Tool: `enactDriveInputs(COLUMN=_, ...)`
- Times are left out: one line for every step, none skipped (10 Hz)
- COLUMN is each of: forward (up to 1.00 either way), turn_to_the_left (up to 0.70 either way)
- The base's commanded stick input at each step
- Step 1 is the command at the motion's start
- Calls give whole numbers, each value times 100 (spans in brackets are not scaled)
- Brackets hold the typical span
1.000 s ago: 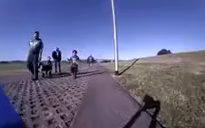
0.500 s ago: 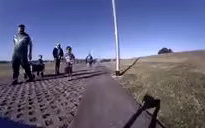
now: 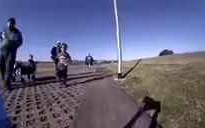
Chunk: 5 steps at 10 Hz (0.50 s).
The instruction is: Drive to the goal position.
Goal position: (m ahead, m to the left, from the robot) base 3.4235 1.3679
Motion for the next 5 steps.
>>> enactDriveInputs(forward=70, turn_to_the_left=0)
enactDriveInputs(forward=70, turn_to_the_left=0)
enactDriveInputs(forward=70, turn_to_the_left=0)
enactDriveInputs(forward=70, turn_to_the_left=0)
enactDriveInputs(forward=70, turn_to_the_left=0)
